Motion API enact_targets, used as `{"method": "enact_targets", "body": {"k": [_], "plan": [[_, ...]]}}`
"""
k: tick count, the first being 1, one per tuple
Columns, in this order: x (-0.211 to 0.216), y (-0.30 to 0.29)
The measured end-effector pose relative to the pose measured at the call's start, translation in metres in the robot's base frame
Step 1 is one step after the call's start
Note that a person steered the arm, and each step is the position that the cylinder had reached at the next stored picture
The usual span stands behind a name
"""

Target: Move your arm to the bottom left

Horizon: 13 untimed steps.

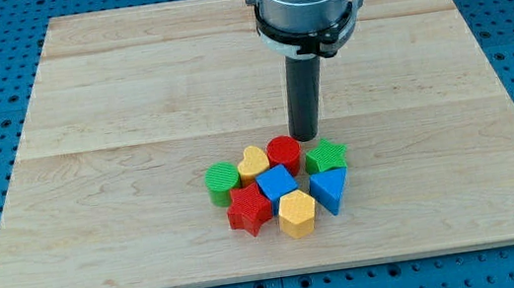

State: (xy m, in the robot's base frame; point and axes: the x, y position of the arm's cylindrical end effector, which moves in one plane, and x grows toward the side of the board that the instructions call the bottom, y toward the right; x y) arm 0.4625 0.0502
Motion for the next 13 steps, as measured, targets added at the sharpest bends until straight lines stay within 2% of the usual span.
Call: {"method": "enact_targets", "body": {"k": [1, 2, 3, 4, 5, 6, 7, 9, 11, 12, 13], "plan": [[-0.006, 0.000], [-0.038, -0.007], [-0.057, -0.065], [-0.057, -0.169], [-0.057, -0.231], [-0.044, -0.250], [0.019, -0.269], [0.087, -0.258], [0.089, -0.258], [0.100, -0.255], [0.129, -0.235]]}}
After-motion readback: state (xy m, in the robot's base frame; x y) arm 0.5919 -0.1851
